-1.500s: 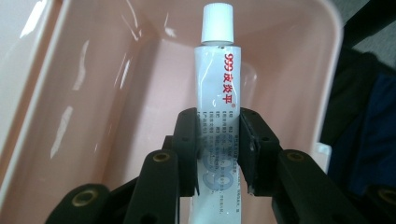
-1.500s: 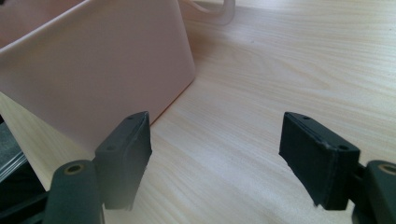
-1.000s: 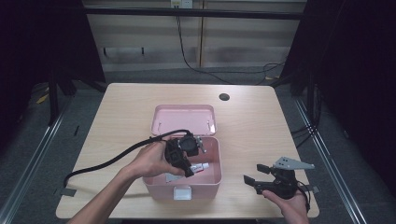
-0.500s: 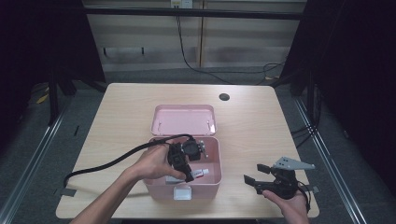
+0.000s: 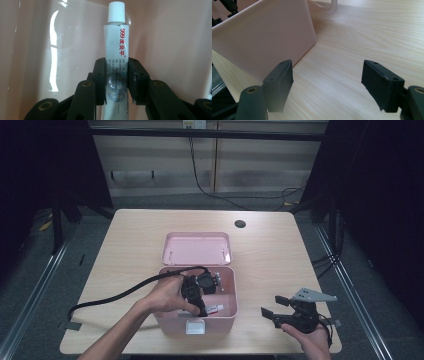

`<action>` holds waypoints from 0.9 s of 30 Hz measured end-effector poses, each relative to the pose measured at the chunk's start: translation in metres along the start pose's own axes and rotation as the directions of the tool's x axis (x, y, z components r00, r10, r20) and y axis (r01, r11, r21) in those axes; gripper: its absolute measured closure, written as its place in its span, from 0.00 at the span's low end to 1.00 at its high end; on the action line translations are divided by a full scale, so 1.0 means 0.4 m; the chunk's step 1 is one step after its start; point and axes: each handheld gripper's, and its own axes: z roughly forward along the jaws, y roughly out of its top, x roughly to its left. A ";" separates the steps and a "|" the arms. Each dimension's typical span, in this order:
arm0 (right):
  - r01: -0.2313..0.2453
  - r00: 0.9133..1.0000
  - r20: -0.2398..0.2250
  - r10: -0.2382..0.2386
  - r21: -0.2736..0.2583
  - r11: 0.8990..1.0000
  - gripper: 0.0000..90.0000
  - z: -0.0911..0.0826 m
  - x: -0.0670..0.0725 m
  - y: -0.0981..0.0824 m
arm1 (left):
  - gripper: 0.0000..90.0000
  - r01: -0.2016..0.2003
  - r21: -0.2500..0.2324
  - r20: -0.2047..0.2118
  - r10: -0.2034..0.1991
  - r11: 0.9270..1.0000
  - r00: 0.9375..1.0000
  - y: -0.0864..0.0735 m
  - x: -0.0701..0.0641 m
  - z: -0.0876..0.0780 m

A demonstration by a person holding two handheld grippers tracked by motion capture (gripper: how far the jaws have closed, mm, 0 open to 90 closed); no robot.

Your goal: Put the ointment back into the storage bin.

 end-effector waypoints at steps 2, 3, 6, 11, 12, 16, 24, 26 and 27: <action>-0.002 1.000 0.000 0.002 0.001 1.000 0.28 0.000 0.000 0.000 | 0.78 0.006 0.002 0.020 -0.006 1.000 1.000 -0.003 0.007 0.007; -0.002 1.000 0.000 0.002 0.001 1.000 0.28 0.000 0.000 0.000 | 0.78 0.006 0.002 0.020 -0.006 1.000 1.000 -0.003 0.007 0.007; -0.001 1.000 0.001 0.001 0.002 1.000 0.28 0.000 0.000 0.000 | 0.78 0.031 0.024 0.009 -0.032 0.999 0.999 -0.012 0.021 0.022; 0.000 1.000 0.001 0.000 0.002 1.000 0.28 0.001 -0.001 0.000 | 0.78 0.023 0.020 0.031 -0.023 1.000 0.999 -0.004 0.017 0.028; -0.002 1.000 0.001 0.002 0.003 1.000 0.28 0.001 0.000 0.000 | 0.78 0.020 0.026 0.032 -0.021 0.999 0.999 -0.001 0.016 0.030; 0.000 1.000 0.003 0.000 0.004 1.000 0.28 0.001 0.000 0.000 | 0.78 0.014 0.034 0.044 -0.015 0.999 0.999 0.003 0.021 0.043; -0.001 1.000 0.000 0.001 0.004 1.000 0.28 0.000 -0.001 0.000 | 0.78 0.014 0.054 0.074 -0.018 0.998 0.997 0.009 0.026 0.073; 0.000 1.000 0.001 0.000 0.005 1.000 0.28 0.001 -0.001 0.000 | 0.78 0.013 0.063 0.062 -0.017 0.998 0.998 0.011 0.027 0.079; 0.000 1.000 0.001 0.000 0.005 1.000 0.28 0.000 -0.001 0.000 | 0.78 0.009 0.066 0.064 -0.014 0.998 0.998 0.011 0.026 0.083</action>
